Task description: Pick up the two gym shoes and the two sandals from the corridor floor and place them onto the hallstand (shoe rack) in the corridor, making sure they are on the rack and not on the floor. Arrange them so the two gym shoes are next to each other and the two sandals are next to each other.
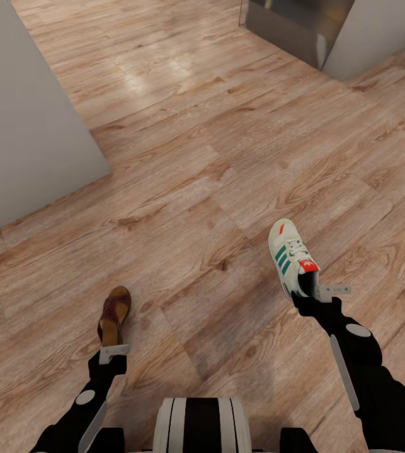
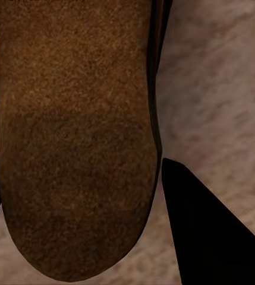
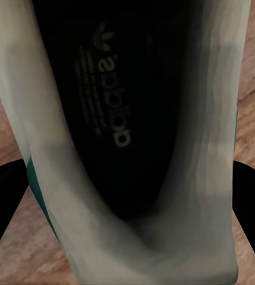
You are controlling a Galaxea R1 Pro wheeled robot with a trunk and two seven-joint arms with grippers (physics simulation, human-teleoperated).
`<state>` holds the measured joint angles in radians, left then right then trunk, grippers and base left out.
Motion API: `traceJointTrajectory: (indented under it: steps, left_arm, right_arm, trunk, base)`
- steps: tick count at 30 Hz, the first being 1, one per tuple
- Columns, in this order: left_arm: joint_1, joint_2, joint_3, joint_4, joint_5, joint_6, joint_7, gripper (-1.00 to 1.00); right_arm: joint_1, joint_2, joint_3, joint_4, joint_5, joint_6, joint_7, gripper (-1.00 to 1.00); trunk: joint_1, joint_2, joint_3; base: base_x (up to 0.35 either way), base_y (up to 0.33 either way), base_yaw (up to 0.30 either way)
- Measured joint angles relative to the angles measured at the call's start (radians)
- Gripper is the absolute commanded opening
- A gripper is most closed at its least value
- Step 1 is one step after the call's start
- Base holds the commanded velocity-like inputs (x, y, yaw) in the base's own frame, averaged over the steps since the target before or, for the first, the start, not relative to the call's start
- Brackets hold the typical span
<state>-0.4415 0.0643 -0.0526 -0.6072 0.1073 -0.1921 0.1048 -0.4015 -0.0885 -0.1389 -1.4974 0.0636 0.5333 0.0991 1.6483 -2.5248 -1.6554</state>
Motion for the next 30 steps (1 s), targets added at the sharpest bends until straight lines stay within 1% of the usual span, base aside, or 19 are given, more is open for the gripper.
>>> traceJointTrajectory:
  steps: [21,30]
  left_arm:
    - [0.0,0.001,-0.004,-0.001,0.0,0.0,-0.001,-1.0]
    - [0.0,0.0,-0.004,-0.001,-0.001,0.0,-0.001,-1.0]
  right_arm:
    - [0.0,0.0,-0.001,0.0,0.0,0.0,0.0,-1.0]
    - [0.0,-0.001,-0.001,0.0,0.0,0.0,0.0,-1.0]
  trunk:
    - [0.0,0.0,0.0]
    - [-0.004,0.002,0.035]
  base:
    - [0.0,0.0,0.0]
    - [0.0,0.0,0.0]
